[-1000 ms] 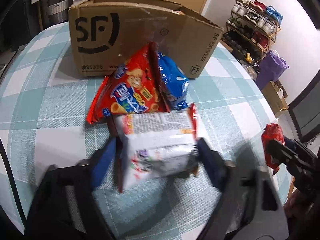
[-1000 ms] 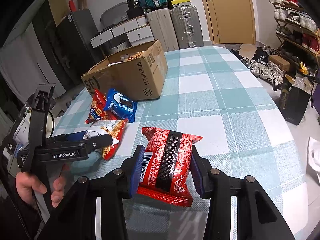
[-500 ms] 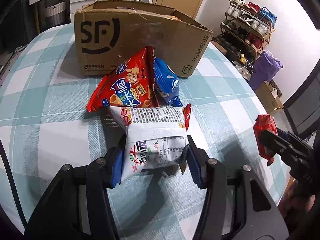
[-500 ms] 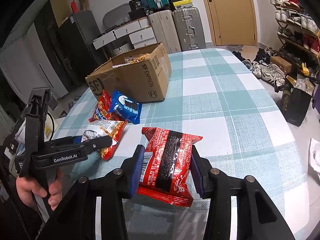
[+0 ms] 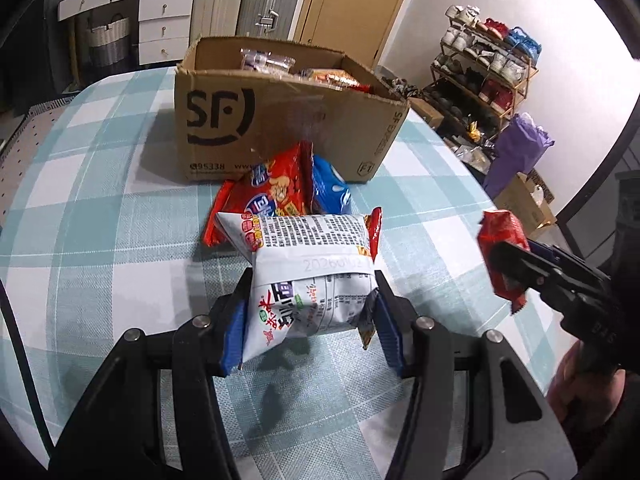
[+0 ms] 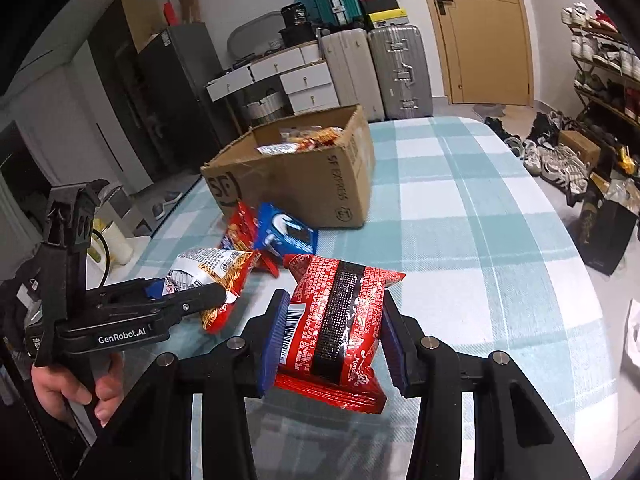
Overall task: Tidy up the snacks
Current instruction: 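Lift both held packets off the table toward the box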
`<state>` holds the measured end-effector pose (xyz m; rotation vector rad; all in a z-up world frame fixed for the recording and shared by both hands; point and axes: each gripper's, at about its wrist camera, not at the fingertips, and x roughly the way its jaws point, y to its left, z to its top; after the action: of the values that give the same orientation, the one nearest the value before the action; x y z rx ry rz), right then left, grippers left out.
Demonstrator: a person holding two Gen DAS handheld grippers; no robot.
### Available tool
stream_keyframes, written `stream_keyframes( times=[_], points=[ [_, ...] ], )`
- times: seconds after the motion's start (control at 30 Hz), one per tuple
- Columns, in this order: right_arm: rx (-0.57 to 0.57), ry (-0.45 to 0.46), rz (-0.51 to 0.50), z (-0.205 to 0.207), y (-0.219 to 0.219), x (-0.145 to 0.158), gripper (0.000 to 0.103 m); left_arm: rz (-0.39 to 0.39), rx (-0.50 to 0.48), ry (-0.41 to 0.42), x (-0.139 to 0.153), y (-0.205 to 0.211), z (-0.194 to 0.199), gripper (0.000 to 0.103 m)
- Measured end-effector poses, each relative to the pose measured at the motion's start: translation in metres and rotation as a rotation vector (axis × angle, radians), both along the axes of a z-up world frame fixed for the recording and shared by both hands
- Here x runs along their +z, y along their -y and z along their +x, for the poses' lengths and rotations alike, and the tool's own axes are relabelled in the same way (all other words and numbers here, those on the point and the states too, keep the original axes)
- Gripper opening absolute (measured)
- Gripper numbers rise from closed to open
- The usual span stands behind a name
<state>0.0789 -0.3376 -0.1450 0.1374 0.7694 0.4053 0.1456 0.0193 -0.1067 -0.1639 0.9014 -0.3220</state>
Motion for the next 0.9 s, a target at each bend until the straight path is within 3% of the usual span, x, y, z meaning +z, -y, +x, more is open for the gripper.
stream_keyframes(
  times=[0.4, 0.9],
  points=[
    [0.09, 0.045, 0.05, 0.038, -0.025, 0.037, 0.044, -0.031, 0.035, 0.058, 0.053, -0.031, 0.009, 0.052],
    [0.178, 0.126, 0.041, 0.099, -0.059, 0.104, 0.044, 0.016, 0.031, 0.143, 0.13, -0.051, 0.054, 0.052]
  ],
)
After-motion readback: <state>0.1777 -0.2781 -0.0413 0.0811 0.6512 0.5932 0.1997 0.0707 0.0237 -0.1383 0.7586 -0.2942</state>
